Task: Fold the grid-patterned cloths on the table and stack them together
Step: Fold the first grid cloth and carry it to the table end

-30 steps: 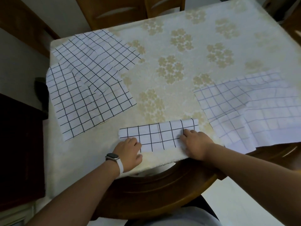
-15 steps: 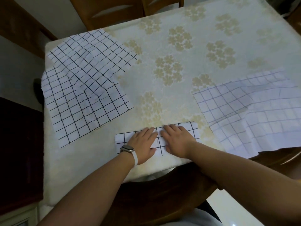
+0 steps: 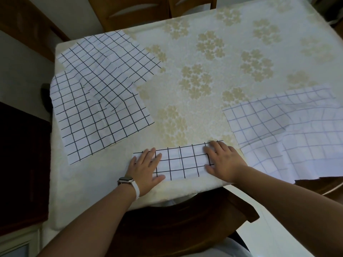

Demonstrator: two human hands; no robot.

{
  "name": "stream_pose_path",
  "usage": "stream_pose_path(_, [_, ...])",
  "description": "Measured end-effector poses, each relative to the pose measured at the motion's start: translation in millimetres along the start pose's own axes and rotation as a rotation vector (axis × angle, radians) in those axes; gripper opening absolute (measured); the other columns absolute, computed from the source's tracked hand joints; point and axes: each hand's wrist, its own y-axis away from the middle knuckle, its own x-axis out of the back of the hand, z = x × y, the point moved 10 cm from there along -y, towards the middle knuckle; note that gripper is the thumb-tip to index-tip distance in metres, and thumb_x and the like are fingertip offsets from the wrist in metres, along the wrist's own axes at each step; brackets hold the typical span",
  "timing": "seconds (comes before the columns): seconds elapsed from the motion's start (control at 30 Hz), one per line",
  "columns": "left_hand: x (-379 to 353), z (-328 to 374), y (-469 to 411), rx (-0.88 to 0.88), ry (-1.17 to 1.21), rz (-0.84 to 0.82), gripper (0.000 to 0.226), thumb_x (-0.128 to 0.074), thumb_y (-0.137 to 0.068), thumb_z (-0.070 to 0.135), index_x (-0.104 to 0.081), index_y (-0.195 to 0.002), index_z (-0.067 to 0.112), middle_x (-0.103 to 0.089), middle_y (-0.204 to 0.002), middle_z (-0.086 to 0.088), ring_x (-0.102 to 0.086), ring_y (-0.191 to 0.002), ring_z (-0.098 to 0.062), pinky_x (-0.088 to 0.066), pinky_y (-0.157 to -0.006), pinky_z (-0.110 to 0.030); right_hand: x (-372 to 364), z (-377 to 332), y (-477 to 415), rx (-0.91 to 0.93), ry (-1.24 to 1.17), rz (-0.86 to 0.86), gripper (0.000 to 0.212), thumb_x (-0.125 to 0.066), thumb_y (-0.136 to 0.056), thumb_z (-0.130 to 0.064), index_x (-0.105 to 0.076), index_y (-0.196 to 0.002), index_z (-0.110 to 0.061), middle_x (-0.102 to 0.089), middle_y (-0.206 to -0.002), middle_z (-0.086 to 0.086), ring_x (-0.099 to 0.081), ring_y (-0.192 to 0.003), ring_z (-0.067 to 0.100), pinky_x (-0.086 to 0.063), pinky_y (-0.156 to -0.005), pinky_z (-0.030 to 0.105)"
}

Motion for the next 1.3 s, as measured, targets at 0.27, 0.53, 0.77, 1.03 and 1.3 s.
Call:
stream_pose_path(0.27, [20,-10,10,-0.006,0.142,0.074,0.068,-0.045,-0.091,0.054,-0.025,-0.149,0.024,-0.01,-0.16,0.0,-0.01,-0.146,-0.021,-0.02,-0.115,-0.042,17,-24,-15,-0.006,0.116,-0.099,0.062,-0.047,-0.087,-0.054,-0.039,-0.136,-0.016,-0.037,-0.142,0.012,-0.041,-0.126,0.031,-0.039,-0.098,0.042])
stream_pose_path(0.53, [16,-69,60,0.246,0.486,0.235,0.032,-0.047,-0.093,0.033,-0.058,-0.12,0.019,-0.055,-0.122,0.0,-0.05,-0.112,-0.022,-0.046,-0.091,-0.035,41,-139,-51,0.278,0.083,-0.058,0.045,-0.046,-0.09,-0.032,-0.046,-0.13,-0.013,-0.047,-0.128,0.01,-0.048,-0.114,0.031,-0.043,-0.09,0.039])
stream_pose_path(0.77, [-15,-76,83,0.51,0.91,0.267,0.029,-0.054,-0.087,0.028,-0.059,-0.113,0.015,-0.06,-0.106,-0.003,-0.058,-0.096,-0.02,-0.049,-0.089,-0.034,34,-242,-92,0.554,0.159,-0.088,0.05,-0.054,-0.085,-0.023,-0.045,-0.134,-0.013,-0.043,-0.135,0.014,-0.045,-0.119,0.034,-0.044,-0.088,0.04])
stream_pose_path(1.03, [-34,-80,85,0.679,1.201,0.279,0.045,-0.058,-0.087,0.023,-0.048,-0.131,0.017,-0.053,-0.12,-0.005,-0.055,-0.106,-0.02,-0.044,-0.098,-0.029,19,-273,-132,0.447,0.128,-0.167,0.057,-0.059,-0.087,-0.024,-0.036,-0.137,-0.01,-0.043,-0.131,0.017,-0.045,-0.118,0.036,-0.045,-0.092,0.044])
stream_pose_path(1.3, [-28,-73,81,0.64,1.081,0.263,0.041,-0.057,-0.089,0.03,-0.049,-0.127,0.018,-0.046,-0.12,-0.002,-0.052,-0.108,-0.021,-0.046,-0.093,-0.032,18,-265,-133,0.454,0.043,-0.229,0.024,-0.061,-0.085,-0.011,-0.056,-0.107,-0.004,-0.043,-0.115,0.015,-0.057,-0.085,0.034,-0.049,-0.071,0.038])
